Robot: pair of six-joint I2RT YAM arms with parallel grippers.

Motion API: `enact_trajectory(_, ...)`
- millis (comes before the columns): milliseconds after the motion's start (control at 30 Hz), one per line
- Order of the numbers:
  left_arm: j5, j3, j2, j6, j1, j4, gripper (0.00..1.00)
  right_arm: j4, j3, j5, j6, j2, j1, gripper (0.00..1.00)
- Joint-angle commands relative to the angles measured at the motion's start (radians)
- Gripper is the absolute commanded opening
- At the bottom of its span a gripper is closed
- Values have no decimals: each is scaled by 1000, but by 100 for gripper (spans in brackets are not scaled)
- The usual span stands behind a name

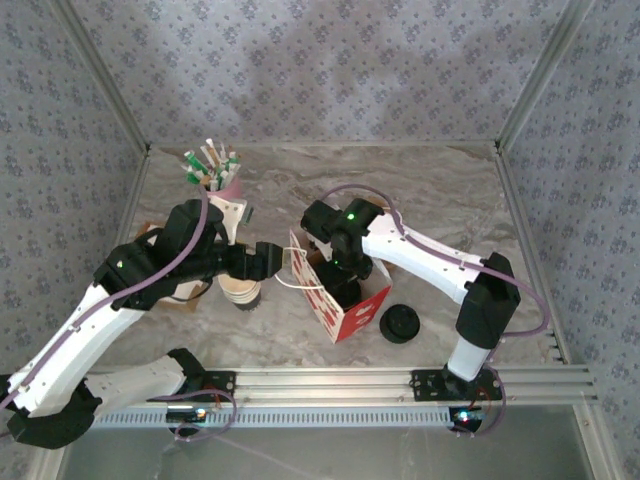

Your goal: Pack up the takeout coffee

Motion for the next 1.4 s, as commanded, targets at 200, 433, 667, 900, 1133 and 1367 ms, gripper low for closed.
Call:
enact_trajectory(200, -6, 10, 0, 13, -8, 12, 96, -54, -10, -34, -18, 19, -5, 61)
enact_trajectory(433, -6, 10, -2, 12, -7, 12, 96, -75, 6, -37, -19, 17, -6, 61)
enact_trajectory(667, -6, 10, -3, 12, -6, 12, 96, -74, 11, -32, -21, 17, -4, 61)
enact_trajectory(900, -6, 8, -2, 11, -6, 14, 96, -77, 11, -34, -21, 17, -5, 61)
enact_trajectory(1133, -6, 5, -2, 11, -6, 15, 96, -77, 12, -36, -21, 15, -4, 61)
enact_trajectory(1367, -8, 5, -2, 11, -6, 15, 96, -78, 12, -36, -21, 15, -4, 61)
